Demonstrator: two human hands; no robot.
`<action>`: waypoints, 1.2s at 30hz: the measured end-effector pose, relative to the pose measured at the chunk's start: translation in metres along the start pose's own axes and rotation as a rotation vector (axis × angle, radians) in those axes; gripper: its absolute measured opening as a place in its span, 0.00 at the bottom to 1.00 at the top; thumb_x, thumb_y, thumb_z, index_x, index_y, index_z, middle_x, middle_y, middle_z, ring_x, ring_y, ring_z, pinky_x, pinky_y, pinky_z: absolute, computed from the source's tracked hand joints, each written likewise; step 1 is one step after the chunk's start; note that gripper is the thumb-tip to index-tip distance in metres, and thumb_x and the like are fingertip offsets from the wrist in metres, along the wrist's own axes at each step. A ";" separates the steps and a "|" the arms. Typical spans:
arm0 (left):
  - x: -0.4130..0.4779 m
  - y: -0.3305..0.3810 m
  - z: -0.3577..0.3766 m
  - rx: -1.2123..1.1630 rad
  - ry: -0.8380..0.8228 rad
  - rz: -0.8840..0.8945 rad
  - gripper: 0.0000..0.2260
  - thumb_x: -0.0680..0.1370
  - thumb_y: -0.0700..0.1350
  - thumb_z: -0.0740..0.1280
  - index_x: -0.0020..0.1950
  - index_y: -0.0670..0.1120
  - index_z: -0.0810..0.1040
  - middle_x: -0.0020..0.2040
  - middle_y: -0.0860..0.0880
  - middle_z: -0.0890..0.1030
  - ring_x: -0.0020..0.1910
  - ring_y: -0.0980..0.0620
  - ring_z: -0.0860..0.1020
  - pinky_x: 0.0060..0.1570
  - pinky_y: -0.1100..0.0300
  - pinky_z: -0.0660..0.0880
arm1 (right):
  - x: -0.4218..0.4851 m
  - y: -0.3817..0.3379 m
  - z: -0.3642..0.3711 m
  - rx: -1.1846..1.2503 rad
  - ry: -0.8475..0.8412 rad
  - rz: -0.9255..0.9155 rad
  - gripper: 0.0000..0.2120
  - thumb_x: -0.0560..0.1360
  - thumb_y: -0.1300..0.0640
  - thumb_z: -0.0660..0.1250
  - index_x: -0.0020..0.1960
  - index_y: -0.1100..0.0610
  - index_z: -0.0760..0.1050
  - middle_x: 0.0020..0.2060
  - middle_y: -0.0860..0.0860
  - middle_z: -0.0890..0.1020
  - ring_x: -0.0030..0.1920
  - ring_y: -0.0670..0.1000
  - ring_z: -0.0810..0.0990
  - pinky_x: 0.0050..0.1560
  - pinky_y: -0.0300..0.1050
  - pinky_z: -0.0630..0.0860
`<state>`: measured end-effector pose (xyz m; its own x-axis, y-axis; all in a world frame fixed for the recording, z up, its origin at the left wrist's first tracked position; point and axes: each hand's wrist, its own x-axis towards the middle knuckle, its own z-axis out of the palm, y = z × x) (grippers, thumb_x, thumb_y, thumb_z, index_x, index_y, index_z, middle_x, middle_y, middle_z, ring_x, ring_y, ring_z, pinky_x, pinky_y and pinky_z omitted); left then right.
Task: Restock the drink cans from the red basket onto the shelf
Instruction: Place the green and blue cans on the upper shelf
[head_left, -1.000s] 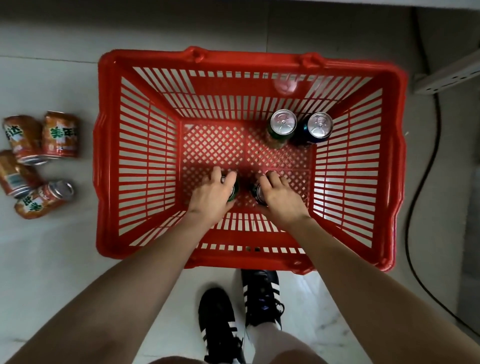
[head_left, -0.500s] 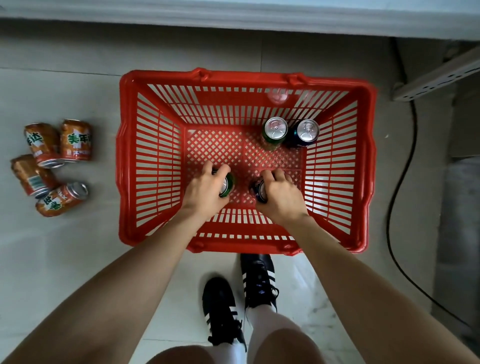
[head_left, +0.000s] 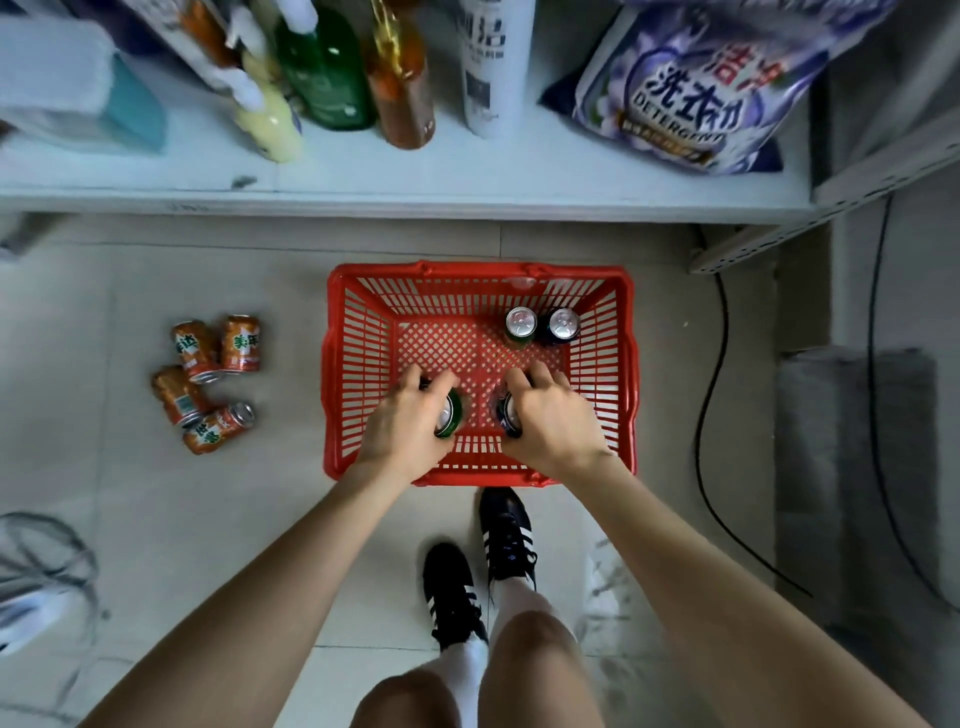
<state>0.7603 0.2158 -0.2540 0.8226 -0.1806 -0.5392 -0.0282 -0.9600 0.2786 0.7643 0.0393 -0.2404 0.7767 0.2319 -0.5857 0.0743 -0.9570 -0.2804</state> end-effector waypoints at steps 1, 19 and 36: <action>-0.010 0.004 -0.015 -0.001 0.005 0.005 0.27 0.69 0.49 0.76 0.64 0.51 0.69 0.59 0.44 0.71 0.51 0.40 0.80 0.48 0.50 0.79 | -0.010 -0.004 -0.015 -0.001 0.006 -0.006 0.31 0.67 0.52 0.74 0.65 0.57 0.64 0.59 0.56 0.72 0.61 0.61 0.72 0.48 0.54 0.79; -0.231 0.074 -0.239 0.079 0.106 0.200 0.29 0.67 0.49 0.75 0.65 0.53 0.68 0.57 0.47 0.73 0.53 0.41 0.79 0.51 0.52 0.79 | -0.250 -0.110 -0.224 -0.091 0.251 -0.128 0.33 0.66 0.46 0.71 0.67 0.53 0.65 0.59 0.52 0.73 0.59 0.59 0.76 0.51 0.51 0.78; -0.411 0.151 -0.452 0.234 0.082 0.440 0.28 0.67 0.50 0.76 0.64 0.58 0.69 0.59 0.51 0.73 0.58 0.51 0.69 0.55 0.48 0.76 | -0.464 -0.162 -0.401 -0.122 0.271 -0.256 0.29 0.63 0.49 0.73 0.63 0.49 0.70 0.53 0.48 0.78 0.50 0.49 0.77 0.49 0.48 0.79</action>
<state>0.6750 0.2414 0.3692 0.7458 -0.5702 -0.3443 -0.5010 -0.8209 0.2743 0.6429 0.0164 0.3819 0.8589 0.4275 -0.2821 0.3486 -0.8914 -0.2896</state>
